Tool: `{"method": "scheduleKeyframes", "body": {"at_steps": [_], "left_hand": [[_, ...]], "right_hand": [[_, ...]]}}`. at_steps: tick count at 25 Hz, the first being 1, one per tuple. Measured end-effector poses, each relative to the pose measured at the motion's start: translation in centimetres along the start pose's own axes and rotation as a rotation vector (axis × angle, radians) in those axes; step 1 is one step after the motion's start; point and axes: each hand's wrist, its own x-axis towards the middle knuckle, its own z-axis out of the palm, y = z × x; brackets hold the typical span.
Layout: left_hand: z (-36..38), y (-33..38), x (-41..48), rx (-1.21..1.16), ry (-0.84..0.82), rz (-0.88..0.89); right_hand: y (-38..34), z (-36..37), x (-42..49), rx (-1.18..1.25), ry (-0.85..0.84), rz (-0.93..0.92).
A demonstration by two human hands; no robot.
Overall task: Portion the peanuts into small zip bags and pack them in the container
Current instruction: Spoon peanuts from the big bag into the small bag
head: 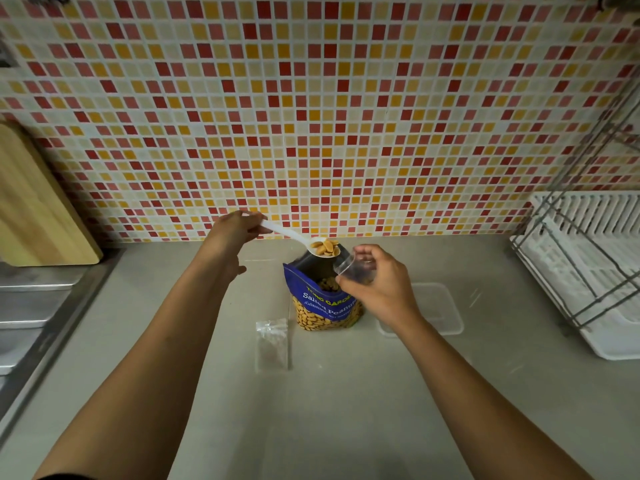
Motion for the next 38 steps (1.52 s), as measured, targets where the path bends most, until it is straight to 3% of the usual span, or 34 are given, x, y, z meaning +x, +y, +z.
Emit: {"method": "scheduleKeyframes", "body": {"at_steps": [3, 8, 12, 17, 20, 22, 24, 25, 26, 29, 32, 35, 38], "left_hand": [[1.5, 1.1, -2.1, 0.176, -0.021, 0.240], [2.6, 2.3, -5.4, 0.576, -0.082, 0.784], [0.5, 3.4, -3.4, 0.197, 0.052, 0.537], [1.8, -3.5, -0.5, 0.460, -0.083, 0.325], [2.1, -6.1, -0.1, 0.569, -0.107, 0.322], [1.9, -6.6, -0.8, 0.722, -0.008, 0.415], [2.2, -6.5, -2.9, 0.723, 0.130, 0.589], [2.5, -6.6, -4.2, 0.621, 0.096, 0.647], [3.0, -7.0, -5.8, 0.493, -0.040, 0.645], [4.8, -8.6, -9.5, 0.263, -0.474, 0.460], [7.0, -10.3, -10.2, 0.177, -0.469, 0.364], [8.4, -11.3, -10.5, -0.022, -0.473, 0.214], [9.6, -12.9, -11.0, -0.040, -0.533, 0.148]], "right_hand": [[-0.6, 0.3, -0.1, 0.056, 0.013, -0.018], [-1.3, 0.6, -0.5, 0.103, 0.061, -0.037], [-1.2, -0.3, -0.5, 0.150, 0.118, 0.035], [-2.0, -2.0, -0.4, 0.177, 0.175, 0.151], [-2.8, -3.5, -0.5, 0.190, 0.206, 0.157], [-3.2, -4.3, -0.8, 0.185, 0.229, 0.148], [-3.4, -5.0, -1.1, 0.174, 0.231, 0.143], [-3.5, -5.3, -1.2, 0.172, 0.223, 0.143], [-3.5, -5.5, -1.4, 0.174, 0.212, 0.145], [-3.4, -5.7, -1.9, 0.168, 0.175, 0.163], [-2.6, -6.5, -2.1, 0.190, 0.032, 0.272], [-1.0, -8.1, -2.3, 0.390, -0.205, 0.346], [1.0, -9.7, -3.0, 0.422, -0.263, 0.351]]}}
